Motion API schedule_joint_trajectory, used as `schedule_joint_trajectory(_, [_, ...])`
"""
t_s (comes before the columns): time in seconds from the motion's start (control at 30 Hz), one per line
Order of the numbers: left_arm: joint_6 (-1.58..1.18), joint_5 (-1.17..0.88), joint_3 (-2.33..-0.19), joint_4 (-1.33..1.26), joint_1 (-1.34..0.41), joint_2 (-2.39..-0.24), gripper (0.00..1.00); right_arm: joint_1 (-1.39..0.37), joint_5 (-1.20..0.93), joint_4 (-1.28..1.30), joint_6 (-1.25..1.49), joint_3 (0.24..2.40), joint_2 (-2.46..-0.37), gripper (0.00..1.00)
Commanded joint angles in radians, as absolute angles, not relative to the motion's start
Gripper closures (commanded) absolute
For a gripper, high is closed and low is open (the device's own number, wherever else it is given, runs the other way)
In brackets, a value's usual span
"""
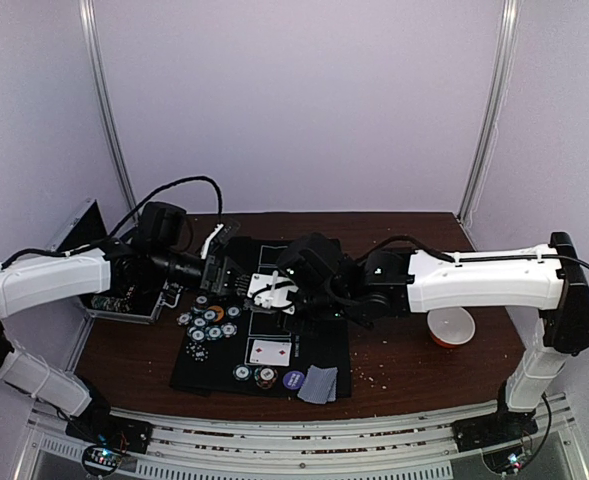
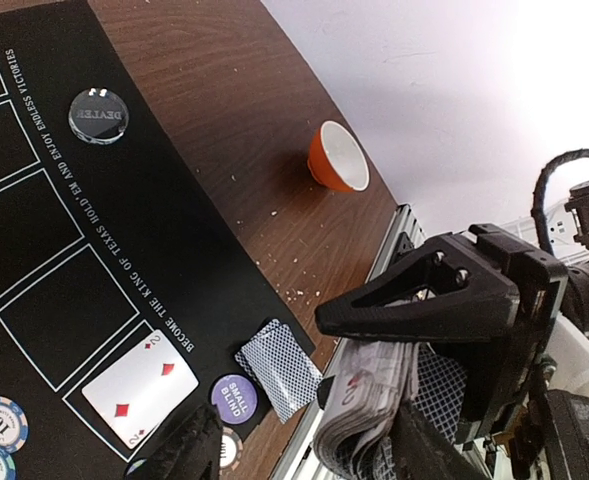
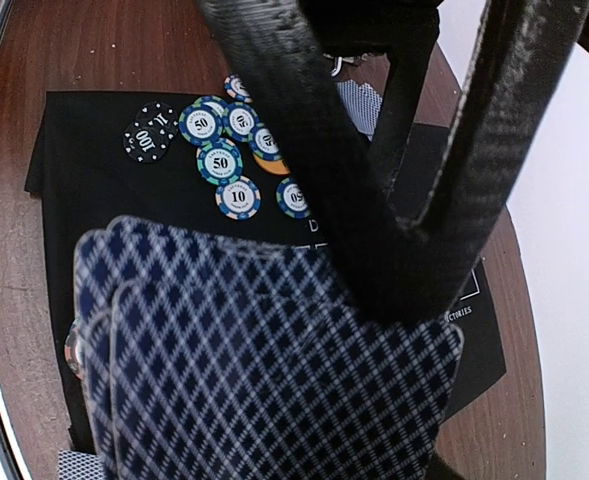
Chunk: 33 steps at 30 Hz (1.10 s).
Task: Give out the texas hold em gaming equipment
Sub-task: Pick up the poker card from the face-down deck piles.
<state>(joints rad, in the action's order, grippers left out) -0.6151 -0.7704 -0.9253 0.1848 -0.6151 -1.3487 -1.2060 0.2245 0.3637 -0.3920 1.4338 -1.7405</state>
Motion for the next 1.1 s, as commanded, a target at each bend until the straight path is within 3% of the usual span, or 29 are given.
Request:
schedule_joint_trajectory(0.0, [-0.594,-0.751,-0.960,0.175,-0.603,-1.307,0.38,-1.211,0.239,0.343,-0.399,1.461,-1.747,0.55])
schedule_joint_trajectory(0.27, [-0.616,-0.753,-0.920,0.053,-0.604,-1.236,0.23,-1.211,0.233,0.339,-0.402,1.463,-1.751,0.55])
schedule_joint_trajectory(0.73, [-0.574,-0.673,-0.953,0.151,-0.683,-1.383,0.24,-1.212,0.223,0.331,-0.403,1.473,-1.758,0.55])
schedule_joint_trajectory(0.8, [-0.551,-0.659,-0.962,0.194,-0.686,-1.391,0.29,-1.211,0.223,0.331,-0.402,1.470,-1.756,0.55])
schedule_joint_trajectory(0.93, [-0.506,-0.582,-0.981,0.277,-0.685,-1.375,0.51,-1.210,0.225,0.324,-0.404,1.459,-1.751,0.55])
schedule_joint_trajectory(1.07, [-0.502,-0.576,-0.978,0.289,-0.684,-1.356,0.59,-1.209,0.231,0.327,-0.405,1.457,-1.754,0.55])
